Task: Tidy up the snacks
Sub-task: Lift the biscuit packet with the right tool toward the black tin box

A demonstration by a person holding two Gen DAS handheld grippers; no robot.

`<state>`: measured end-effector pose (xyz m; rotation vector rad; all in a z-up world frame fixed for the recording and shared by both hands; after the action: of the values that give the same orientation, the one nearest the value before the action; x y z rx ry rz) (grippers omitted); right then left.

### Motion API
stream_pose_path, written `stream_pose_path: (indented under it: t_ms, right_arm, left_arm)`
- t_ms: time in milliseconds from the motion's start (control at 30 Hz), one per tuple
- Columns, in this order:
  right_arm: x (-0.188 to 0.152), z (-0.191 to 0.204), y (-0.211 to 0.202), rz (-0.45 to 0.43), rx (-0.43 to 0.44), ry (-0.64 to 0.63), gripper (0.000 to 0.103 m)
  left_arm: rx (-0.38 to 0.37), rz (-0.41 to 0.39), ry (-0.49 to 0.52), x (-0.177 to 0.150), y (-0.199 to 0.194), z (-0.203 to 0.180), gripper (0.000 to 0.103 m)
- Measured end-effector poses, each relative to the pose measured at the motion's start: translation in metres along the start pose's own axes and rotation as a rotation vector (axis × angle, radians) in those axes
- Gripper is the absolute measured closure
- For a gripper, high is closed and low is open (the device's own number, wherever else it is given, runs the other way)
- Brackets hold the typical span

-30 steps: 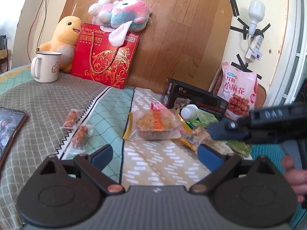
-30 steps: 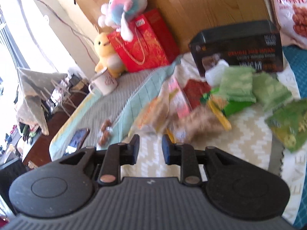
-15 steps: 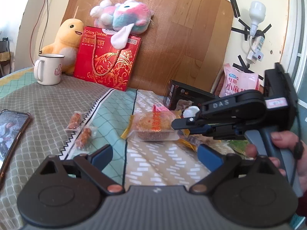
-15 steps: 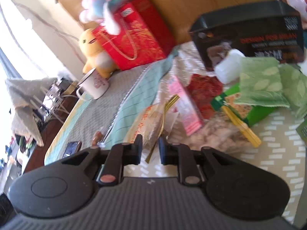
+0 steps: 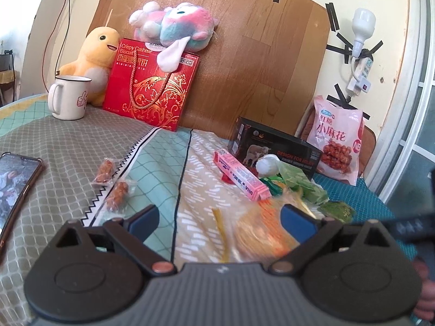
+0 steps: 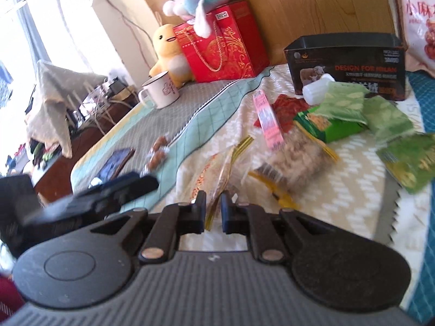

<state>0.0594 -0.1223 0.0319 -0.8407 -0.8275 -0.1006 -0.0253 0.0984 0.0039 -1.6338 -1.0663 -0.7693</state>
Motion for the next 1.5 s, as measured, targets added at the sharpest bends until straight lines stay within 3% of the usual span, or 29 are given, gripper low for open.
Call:
stream_pose_path:
  t_ms: [200,400,633,867,1000,1100,1167,1233,1367,1433,1500]
  right_arm:
    - [-0.022,-0.005,-0.012,0.001,-0.031,-0.046,0.089]
    - [-0.021,-0.033,-0.015,-0.027,0.012,0.122,0.070]
    - [-0.008,-0.057,-0.025,-0.095,-0.012,0.217,0.071]
    - [0.011,-0.071,0.007,-0.053,-0.002,0.206,0.078]
    - [0.031,-0.076,0.032,-0.085,-0.013,0.195,0.076]
    - [0.034,-0.075,0.021,-0.122,-0.021,0.195,0.075]
    - [0.027,-0.074,0.002,-0.140,-0.009,0.179,0.070]
    - [0.013,-0.072,-0.018,-0.144,-0.012,0.152,0.056]
    - [-0.013,-0.059,-0.039,-0.098,0.006,0.108,0.048]
    - [-0.024,-0.046,-0.039,-0.063,0.019,0.055,0.038]
    - [-0.031,-0.029,-0.031,-0.024,0.016,-0.035,0.038]
  left_arm:
    - [-0.019,0.030,0.016,-0.004,0.006,-0.010,0.004]
    - [-0.023,0.036,0.033,-0.004,0.003,-0.016,0.004]
    - [-0.056,0.078,0.005,-0.003,0.006,-0.013,0.006]
    - [-0.083,0.131,-0.020,-0.005,0.011,-0.008,0.014]
    - [-0.089,0.156,-0.016,-0.005,0.013,-0.011,0.019]
    - [-0.103,0.166,-0.006,-0.002,0.014,-0.012,0.021]
    - [-0.124,0.184,-0.012,-0.001,0.017,-0.010,0.023]
    - [-0.169,0.231,-0.034,0.001,0.026,-0.008,0.027]
    - [-0.242,0.321,-0.069,-0.001,0.043,-0.005,0.033]
    - [-0.260,0.342,-0.057,-0.001,0.047,-0.009,0.037]
    - [-0.284,0.372,-0.048,-0.004,0.050,-0.015,0.045]
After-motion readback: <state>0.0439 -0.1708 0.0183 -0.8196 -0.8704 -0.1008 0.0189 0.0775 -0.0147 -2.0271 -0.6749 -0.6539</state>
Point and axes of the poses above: each gripper's, at about its wrist camera, not at the fingertips, and y roughly the way its jaws point, z to its left, x to its top, the point moved 3 cm from there along y, roughly the way its jaws point, and after that the axes turned 1 degree about y, right-handed, at the moved point
